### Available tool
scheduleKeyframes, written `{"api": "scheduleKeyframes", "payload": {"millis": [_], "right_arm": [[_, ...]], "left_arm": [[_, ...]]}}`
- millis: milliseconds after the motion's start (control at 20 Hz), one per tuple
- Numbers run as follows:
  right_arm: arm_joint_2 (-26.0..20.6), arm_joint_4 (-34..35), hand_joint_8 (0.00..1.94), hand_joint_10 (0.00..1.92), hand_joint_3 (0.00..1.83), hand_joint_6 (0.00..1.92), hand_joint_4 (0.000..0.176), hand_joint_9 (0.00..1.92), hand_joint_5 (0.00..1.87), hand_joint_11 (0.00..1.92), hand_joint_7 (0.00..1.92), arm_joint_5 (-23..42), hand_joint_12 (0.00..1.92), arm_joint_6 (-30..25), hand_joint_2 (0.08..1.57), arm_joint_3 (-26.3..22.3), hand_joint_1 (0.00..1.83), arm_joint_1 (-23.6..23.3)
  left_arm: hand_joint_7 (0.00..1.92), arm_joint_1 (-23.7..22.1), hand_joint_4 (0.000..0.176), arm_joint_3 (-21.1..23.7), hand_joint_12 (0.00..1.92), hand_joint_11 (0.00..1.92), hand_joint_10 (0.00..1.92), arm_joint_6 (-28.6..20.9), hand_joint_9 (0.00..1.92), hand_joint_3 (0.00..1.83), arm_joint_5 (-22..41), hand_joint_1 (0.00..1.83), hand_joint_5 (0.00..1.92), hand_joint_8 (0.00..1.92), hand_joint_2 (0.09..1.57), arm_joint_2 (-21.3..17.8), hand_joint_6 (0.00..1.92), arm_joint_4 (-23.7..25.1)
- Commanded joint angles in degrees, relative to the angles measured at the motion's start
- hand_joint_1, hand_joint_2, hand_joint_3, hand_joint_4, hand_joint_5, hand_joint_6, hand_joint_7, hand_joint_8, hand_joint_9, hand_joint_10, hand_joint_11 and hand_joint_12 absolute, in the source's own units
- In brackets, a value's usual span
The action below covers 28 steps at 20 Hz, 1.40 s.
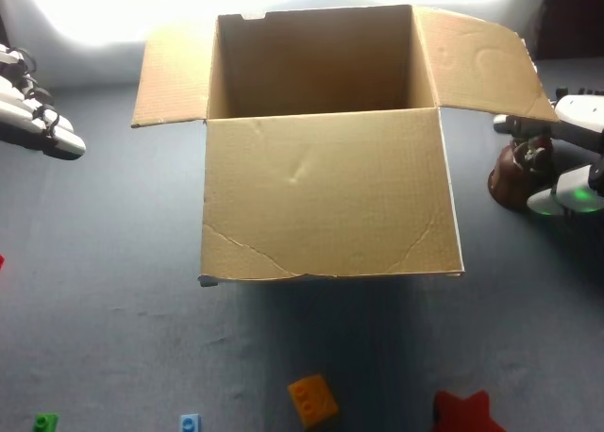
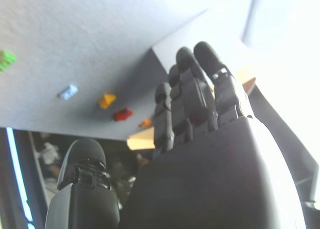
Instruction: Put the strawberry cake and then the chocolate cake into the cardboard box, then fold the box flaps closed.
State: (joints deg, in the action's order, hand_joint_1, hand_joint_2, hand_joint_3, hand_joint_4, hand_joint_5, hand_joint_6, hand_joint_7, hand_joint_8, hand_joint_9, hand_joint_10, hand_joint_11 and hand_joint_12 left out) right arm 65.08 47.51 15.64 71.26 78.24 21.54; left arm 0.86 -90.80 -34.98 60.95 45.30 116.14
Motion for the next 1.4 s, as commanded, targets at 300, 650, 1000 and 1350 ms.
{"api": "scheduleKeyframes", "payload": {"millis": [300, 650, 1000, 1350], "right_arm": [[-0.8, -0.5, 1.17, 1.46, 0.0, 1.1, 0.0, 0.71, 0.84, 0.25, 0.96, 5.2, 1.92, -0.1, 1.17, 0.4, 1.35, -0.8], [-5.6, -0.5, 1.17, 1.51, 0.0, 1.12, 0.0, 0.69, 0.83, 0.22, 0.93, 4.7, 1.92, -0.6, 1.18, -3.3, 1.34, -1.6], [-14.3, -0.5, 1.14, 1.48, 0.0, 1.14, 0.0, 0.72, 0.83, 0.25, 0.93, 6.8, 1.9, -0.8, 1.18, -6.5, 1.34, -6.9], [-16.0, -16.6, 1.14, 1.49, 0.0, 1.0, 0.0, 0.72, 0.9, 0.22, 0.94, 9.3, 1.92, -1.8, 1.17, -9.1, 1.35, -18.9]], "left_arm": [[0.29, 2.7, 0.053, -0.1, 1.12, 0.0, 0.0, 3.1, 0.37, 0.0, -3.8, 0.15, 0.22, 0.0, 1.17, -0.6, 0.0, -8.1], [0.29, 3.5, 0.052, 0.6, 1.12, 0.0, 0.0, 3.1, 0.37, 0.0, -4.6, 0.14, 0.22, 0.0, 1.17, -0.2, 0.0, -8.6], [0.29, 5.9, 0.052, 2.3, 1.1, 0.0, 0.0, 4.6, 0.37, 0.0, -5.7, 0.16, 0.23, 0.0, 1.17, -0.5, 0.01, -11.1], [0.29, 6.0, 0.054, 2.6, 1.1, 0.0, 0.0, 7.5, 0.37, 0.0, -7.4, 0.16, 0.22, 0.0, 1.17, -0.2, 0.0, -12.5]]}}
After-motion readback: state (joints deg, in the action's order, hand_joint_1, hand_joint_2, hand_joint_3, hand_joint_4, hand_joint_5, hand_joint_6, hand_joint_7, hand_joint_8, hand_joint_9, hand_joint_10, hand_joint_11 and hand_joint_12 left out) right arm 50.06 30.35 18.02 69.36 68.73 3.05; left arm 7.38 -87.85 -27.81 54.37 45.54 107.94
